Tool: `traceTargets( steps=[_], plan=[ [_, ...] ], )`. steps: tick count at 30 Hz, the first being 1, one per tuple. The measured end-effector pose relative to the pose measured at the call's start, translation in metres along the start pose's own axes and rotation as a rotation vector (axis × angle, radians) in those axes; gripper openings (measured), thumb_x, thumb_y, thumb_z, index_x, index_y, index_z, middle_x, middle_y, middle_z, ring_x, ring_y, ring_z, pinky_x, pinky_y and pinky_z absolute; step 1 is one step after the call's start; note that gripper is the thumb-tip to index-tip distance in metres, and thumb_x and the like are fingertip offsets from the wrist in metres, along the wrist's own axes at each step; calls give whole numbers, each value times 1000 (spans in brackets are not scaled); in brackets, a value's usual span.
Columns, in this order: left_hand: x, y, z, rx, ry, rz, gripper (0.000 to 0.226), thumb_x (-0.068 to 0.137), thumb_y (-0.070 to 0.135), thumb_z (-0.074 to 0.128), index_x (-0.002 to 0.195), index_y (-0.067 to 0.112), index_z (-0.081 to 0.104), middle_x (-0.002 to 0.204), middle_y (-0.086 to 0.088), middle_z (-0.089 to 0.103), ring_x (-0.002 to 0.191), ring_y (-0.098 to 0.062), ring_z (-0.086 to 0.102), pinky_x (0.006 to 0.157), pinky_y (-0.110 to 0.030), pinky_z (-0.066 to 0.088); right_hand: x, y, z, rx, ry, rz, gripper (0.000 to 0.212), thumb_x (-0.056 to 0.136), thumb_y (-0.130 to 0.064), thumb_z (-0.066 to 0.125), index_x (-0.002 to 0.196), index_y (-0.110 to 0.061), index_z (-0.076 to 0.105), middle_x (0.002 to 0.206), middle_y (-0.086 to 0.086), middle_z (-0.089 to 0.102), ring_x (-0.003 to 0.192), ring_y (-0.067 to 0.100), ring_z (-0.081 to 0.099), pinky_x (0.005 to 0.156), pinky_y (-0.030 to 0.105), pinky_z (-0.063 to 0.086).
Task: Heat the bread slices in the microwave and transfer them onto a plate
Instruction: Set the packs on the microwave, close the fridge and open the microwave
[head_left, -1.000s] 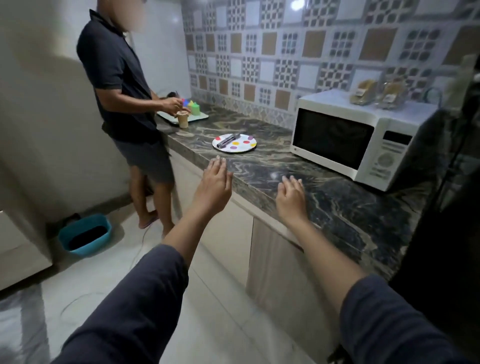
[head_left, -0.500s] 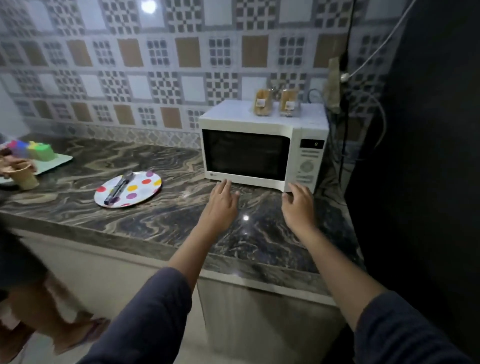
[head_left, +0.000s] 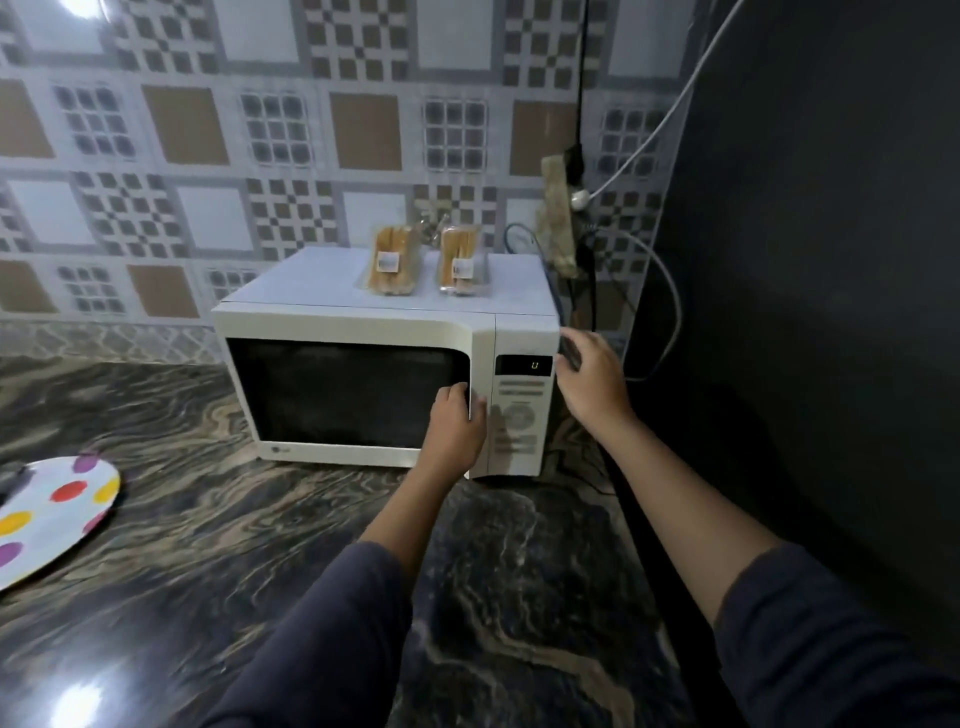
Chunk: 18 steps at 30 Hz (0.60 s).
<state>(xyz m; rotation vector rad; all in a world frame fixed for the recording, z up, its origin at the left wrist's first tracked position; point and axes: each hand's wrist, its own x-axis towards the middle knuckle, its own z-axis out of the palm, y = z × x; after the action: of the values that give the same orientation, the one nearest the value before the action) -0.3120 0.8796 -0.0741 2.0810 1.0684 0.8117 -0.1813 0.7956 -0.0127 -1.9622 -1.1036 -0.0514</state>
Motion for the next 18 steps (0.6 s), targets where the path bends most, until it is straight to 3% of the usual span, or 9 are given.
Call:
traceTargets(
  steps=[4,8,12,18],
  plan=[
    [22,-11,21,-32,24,-54,26,97,23,40,100,-1,51,106,-20,53,104,-31,46,75,-28,27,32,-1,17,-8,-46,-113,39,92,-6,49,131,-5,52,136,10,48,127,24,44,107,29,33],
    [32,-5,26,-137,52,-84,22,98,23,37,85,7,41,85,-8,50,83,-26,48,64,-27,27,51,2,35,-65,-35,-161,37,91,-6,51,127,-8,56,133,8,51,127,25,40,108,33,33],
    [39,-12,29,-89,64,-65,25,99,26,32,85,8,39,87,-15,56,80,-33,54,65,-34,38,56,7,40,-51,36,-178,34,87,-5,57,121,-7,62,119,10,59,119,28,43,101,33,39],
    [37,-16,29,-78,88,-27,26,99,28,34,82,9,36,73,-8,49,75,-35,52,60,-35,32,57,9,42,-5,69,-173,34,86,-4,61,120,-5,63,118,12,61,117,29,48,101,34,41]
  ],
)
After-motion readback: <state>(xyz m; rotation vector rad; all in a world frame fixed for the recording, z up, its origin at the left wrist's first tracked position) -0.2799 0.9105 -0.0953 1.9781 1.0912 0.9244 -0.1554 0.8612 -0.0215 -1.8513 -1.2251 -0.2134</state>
